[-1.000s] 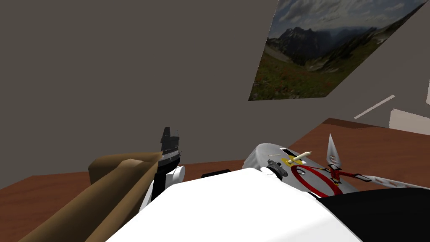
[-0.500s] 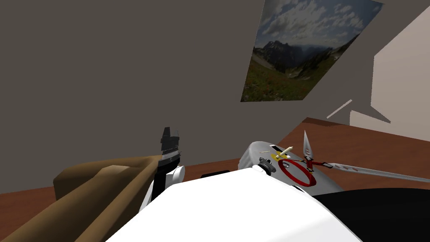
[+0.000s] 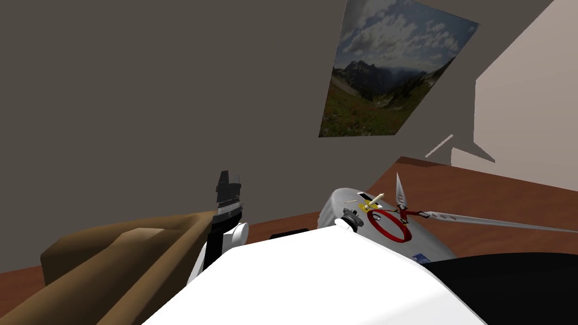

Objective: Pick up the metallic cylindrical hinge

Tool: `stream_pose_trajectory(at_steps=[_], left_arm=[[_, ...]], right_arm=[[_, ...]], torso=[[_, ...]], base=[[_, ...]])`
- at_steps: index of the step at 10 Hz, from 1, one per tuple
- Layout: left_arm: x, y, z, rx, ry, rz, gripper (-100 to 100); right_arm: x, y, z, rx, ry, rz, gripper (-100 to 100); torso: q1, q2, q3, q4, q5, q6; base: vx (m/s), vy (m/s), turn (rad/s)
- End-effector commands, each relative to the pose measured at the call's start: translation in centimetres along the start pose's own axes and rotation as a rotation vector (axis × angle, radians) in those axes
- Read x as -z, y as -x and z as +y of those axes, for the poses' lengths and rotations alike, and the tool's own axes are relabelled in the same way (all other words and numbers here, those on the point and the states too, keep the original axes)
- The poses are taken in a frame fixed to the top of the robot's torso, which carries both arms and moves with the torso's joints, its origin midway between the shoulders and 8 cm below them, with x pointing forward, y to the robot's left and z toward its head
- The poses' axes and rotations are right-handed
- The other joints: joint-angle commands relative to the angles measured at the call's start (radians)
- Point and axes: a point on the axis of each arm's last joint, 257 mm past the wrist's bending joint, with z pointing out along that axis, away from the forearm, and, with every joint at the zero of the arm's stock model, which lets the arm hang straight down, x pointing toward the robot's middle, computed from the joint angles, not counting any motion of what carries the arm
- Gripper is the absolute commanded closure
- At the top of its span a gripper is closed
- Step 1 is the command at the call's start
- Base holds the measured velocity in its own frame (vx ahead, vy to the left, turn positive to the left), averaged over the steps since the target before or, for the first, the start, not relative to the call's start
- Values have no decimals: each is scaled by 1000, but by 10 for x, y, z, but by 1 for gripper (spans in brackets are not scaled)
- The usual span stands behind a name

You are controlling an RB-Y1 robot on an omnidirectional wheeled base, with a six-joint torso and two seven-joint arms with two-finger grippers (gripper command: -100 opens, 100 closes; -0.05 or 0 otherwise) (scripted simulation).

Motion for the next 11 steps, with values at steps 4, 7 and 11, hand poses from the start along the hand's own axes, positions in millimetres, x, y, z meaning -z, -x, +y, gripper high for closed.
stream_pose_trajectory(at_steps=[4, 7, 11], left_arm=[[0, 0, 0, 0, 0, 0, 0], [0, 0, 0, 0, 0, 0, 0], [0, 0, 0, 0, 0, 0, 0]], right_arm=[[33, -11, 58, 3, 60, 1, 100], [63, -7, 110, 24, 113, -18, 100], [70, -13, 114, 31, 116, -5, 100]], torso=[[0, 1, 0, 0, 0, 1], [-3, 1, 1, 1, 0, 1], [2, 0, 0, 0, 1, 0]], base=[[-12, -54, -134], [-21, -91, -200], [0, -34, -17]])
